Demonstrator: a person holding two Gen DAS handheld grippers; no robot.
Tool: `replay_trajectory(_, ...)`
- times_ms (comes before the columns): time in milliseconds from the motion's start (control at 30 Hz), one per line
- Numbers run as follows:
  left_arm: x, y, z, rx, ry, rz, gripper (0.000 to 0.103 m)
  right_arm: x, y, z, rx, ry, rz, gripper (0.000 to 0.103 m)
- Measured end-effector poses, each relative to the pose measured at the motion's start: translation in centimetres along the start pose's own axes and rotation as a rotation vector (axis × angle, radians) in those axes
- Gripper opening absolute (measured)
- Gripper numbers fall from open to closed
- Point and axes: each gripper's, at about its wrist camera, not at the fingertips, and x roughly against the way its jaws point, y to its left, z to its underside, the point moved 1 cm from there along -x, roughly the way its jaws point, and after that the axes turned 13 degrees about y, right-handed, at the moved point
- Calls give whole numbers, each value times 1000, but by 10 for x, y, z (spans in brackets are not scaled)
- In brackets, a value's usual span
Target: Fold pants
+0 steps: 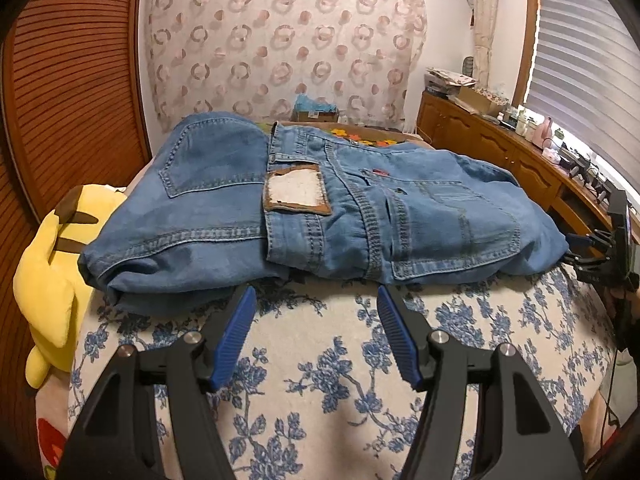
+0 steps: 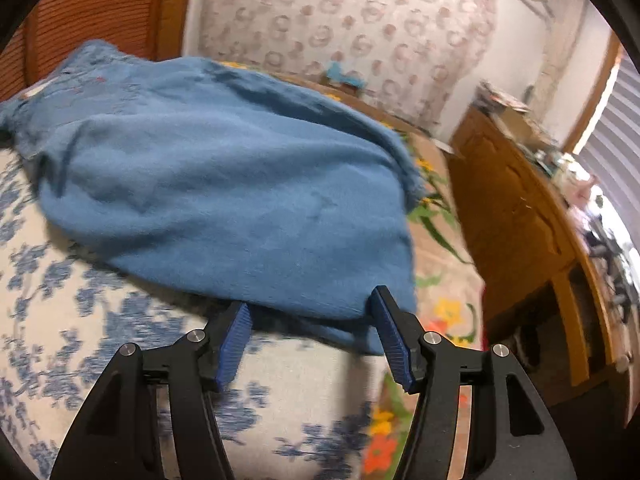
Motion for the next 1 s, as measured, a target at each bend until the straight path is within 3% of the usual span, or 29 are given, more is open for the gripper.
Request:
replay_trajectory(67,-4,2,-4,-1,4,-4,62,-1,2,-2,16,-4,-8,55)
replay_trajectory(233,-18,10,-16,0,19,-27,62,-4,4,-6,10,-14,-86,28)
replay_trajectory(367,-27,19,-25,2,24,-25,59,-2,11,-6,20,-16,-109,16)
replay_trajectory(400,-29,21,-27,1,26,-18,53,-2,15,-8,22,-16,-107,15)
replay_trajectory(500,-41,22,-33,-20,56,-9,46,-2,18,-8,26,-17,-100,11)
replay_trajectory(633,-51,20,-40,-37,72,-11,45,-1,24,-6,32,-17,-69,6)
replay_trajectory(667,-52,20,-41,-44,72,-13,43,-1,25,-6,33,-18,-58,4)
replay_trajectory(700,-53,17,-42,-54,79,-14,33,-1,25,-6,34,-19,-49,3)
replay_trajectory(767,-53,11,-45,-78,86,-34,30,0,25,-6,33,-22,-42,2)
replay_trajectory(900,-38,2,-47,-107,36,-36,13,8,21,-7,11,-57,-25,0)
replay_trajectory(1000,-20,-2,-52,-111,-12,-35,7,20,16,-11,-5,-96,5,0)
